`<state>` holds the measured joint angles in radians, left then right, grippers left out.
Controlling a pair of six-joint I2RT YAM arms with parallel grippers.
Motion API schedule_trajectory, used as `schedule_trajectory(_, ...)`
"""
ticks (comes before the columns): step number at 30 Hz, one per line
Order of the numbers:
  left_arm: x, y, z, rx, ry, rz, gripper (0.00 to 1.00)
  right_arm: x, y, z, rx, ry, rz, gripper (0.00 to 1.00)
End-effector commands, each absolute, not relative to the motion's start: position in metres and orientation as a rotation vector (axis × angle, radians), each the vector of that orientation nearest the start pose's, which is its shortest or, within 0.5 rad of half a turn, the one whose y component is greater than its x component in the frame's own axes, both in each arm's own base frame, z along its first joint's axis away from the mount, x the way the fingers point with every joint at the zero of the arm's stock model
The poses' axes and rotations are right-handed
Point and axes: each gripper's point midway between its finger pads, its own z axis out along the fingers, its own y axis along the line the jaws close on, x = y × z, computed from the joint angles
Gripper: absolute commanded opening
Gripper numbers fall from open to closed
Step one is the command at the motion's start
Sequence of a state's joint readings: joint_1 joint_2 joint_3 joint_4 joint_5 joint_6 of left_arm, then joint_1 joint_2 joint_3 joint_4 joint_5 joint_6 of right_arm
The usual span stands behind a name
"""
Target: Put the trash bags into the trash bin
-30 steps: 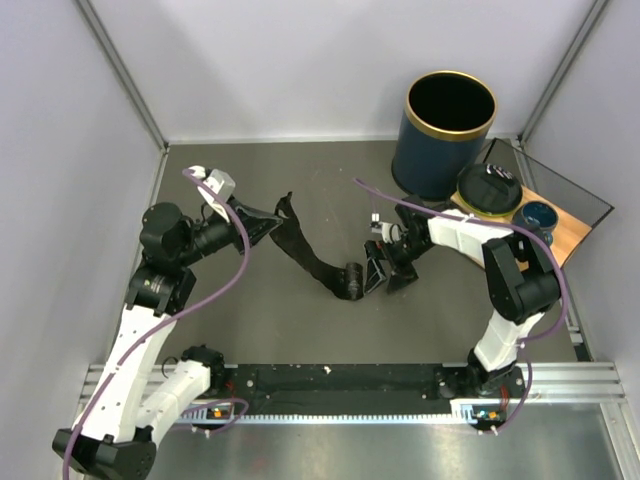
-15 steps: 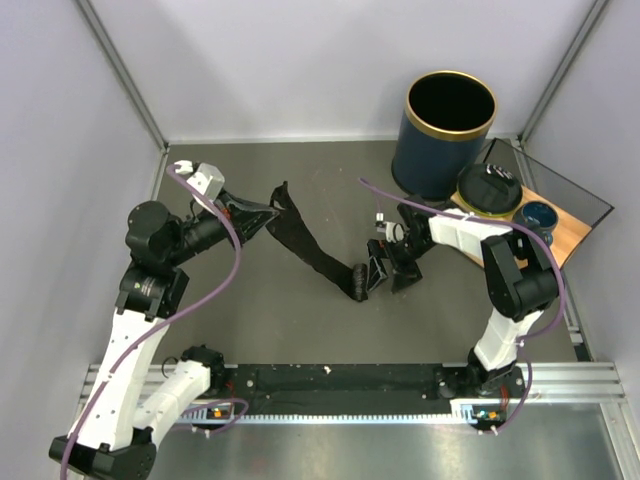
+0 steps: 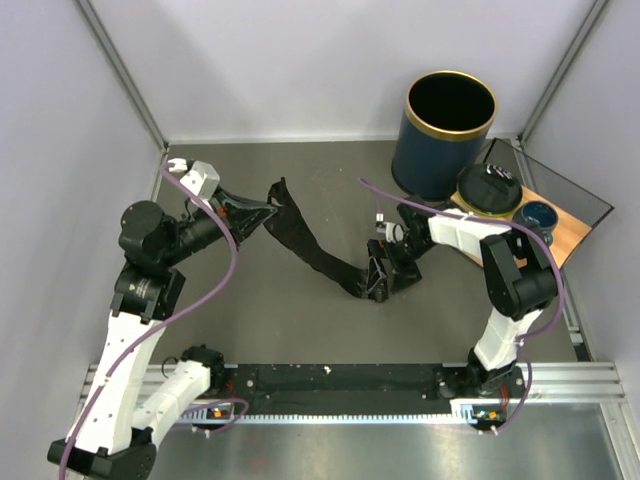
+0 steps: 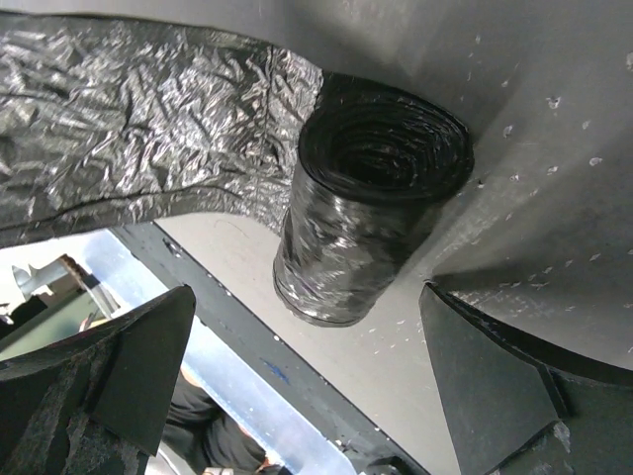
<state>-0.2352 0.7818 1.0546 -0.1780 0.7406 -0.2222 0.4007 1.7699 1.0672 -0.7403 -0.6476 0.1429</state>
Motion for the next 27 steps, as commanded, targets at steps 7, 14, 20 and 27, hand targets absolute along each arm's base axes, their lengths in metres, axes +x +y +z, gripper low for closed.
schedule_trajectory(7,0.207,-0.175,0.435,0.641,1.346,-0.853,0.00,0.235,0.208,0.041,-0.428,2.978,0.945,0.95)
schedule_trajectory(14,0.204,-0.174,0.433,0.642,1.345,-0.847,0.00,0.244,0.210,0.034,-0.370,3.001,0.912,0.93)
schedule_trajectory(20,0.202,-0.174,0.438,0.646,1.339,-0.847,0.00,0.257,0.216,0.030,-0.282,2.991,0.895,0.86)
schedule_trajectory(27,0.206,-0.172,0.426,0.638,1.366,-0.830,0.00,0.255,0.226,0.013,-0.281,3.003,0.865,0.77)
